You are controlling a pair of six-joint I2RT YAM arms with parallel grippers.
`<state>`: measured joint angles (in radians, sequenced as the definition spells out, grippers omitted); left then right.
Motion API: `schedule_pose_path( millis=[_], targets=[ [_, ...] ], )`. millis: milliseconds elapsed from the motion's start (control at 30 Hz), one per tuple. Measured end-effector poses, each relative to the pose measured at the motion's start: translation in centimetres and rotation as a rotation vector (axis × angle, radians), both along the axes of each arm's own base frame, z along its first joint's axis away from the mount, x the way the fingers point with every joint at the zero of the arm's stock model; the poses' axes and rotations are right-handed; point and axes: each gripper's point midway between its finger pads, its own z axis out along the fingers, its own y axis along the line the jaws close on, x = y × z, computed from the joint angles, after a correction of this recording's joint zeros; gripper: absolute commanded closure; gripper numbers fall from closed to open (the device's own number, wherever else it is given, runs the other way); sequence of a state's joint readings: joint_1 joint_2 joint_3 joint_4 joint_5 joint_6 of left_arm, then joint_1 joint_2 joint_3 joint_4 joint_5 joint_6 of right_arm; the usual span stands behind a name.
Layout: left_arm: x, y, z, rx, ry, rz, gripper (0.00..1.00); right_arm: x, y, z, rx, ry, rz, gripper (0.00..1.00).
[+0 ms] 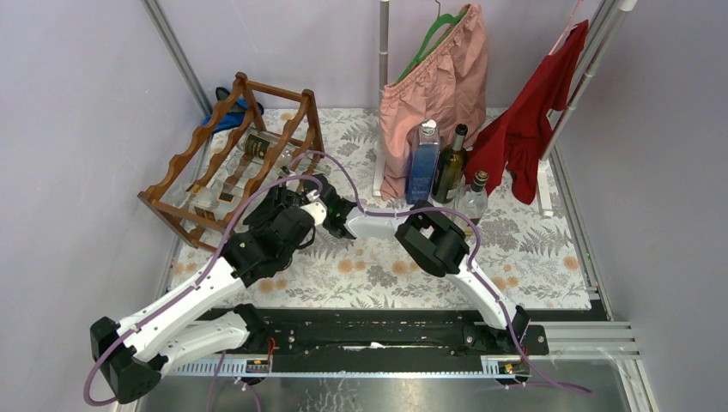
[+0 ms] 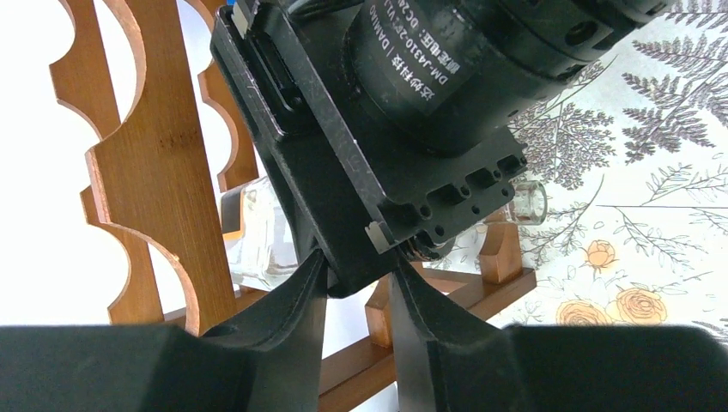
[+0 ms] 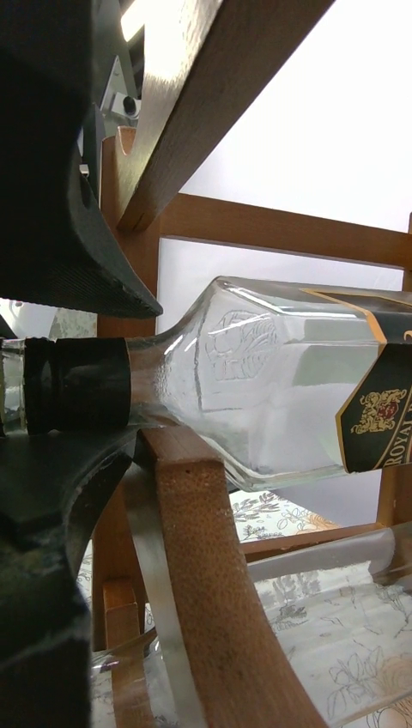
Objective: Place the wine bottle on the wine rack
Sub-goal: Place the wine bottle in the wine rack.
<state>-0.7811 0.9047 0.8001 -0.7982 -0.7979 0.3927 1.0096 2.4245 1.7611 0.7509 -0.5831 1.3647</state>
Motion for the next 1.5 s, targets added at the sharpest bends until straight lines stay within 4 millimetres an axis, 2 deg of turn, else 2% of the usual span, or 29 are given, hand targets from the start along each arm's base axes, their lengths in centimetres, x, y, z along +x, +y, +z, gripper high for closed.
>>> schedule_pose_path(
  millis=[200,633,900,1133,1500],
  targets=[
    [0.0,-0.5,0.6,-0.048,0.048,0.008,0.59,0.0,0.0,0.2,0.006,0.017,0.002,0.46],
    [-0.6,-1.4,0.3,-0.130,0.081,-0.010,0.47,-0.1,0.0,0.1,0.006,0.008,0.006,0.44],
    [-0.6,-1.6,-0.1,-0.137,0.102,0.028,0.31,-0.1,0.0,0.1,0.006,0.006,0.006,0.43],
    [-0.6,-1.9,0.6,-0.155,0.108,0.054,0.31,-0.1,0.0,0.1,0.006,0.007,0.009,0.43],
    [0.0,-1.5,0.2,-0.083,0.093,0.068,0.34,-0.1,-0.1,0.1,0.007,0.005,0.011,0.43]
  ],
)
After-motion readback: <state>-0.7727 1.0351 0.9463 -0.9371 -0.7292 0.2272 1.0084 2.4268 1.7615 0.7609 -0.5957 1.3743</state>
